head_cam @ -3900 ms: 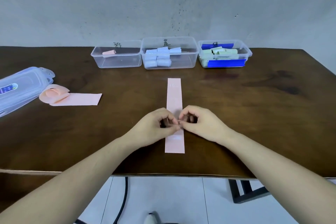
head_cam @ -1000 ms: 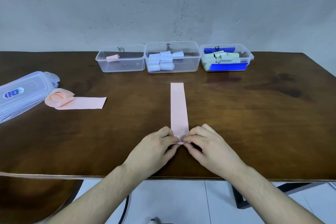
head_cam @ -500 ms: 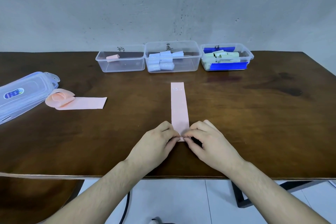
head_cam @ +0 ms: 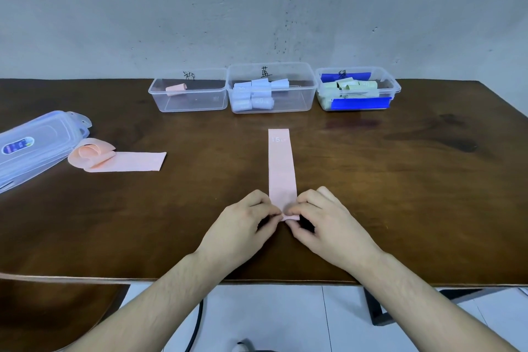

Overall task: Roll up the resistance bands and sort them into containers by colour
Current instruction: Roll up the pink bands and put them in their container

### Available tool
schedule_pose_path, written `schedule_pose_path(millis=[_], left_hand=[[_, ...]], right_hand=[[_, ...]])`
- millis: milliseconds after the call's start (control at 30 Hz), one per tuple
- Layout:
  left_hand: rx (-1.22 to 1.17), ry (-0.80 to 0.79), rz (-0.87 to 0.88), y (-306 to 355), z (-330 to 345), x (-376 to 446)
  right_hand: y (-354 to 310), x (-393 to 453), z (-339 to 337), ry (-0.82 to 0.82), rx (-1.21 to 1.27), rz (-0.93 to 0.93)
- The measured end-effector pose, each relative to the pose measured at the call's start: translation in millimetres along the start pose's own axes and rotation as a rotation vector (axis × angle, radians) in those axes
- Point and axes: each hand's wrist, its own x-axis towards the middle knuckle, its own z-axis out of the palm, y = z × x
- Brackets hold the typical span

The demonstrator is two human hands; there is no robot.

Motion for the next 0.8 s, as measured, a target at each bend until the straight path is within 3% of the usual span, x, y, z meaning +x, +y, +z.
schedule_pose_path(millis=[367,800], left_hand=[[0.004,-0.013,0.08,-4.5,-0.9,0.1],[0.009,-0.04,0.021,-4.2,-0.9,4.6]], right_hand=[[-1.0,-1.9,-2.2,-0.001,-0.005,0.009],[-1.1,-1.6,-1.8,0.042,0.016,0.026]])
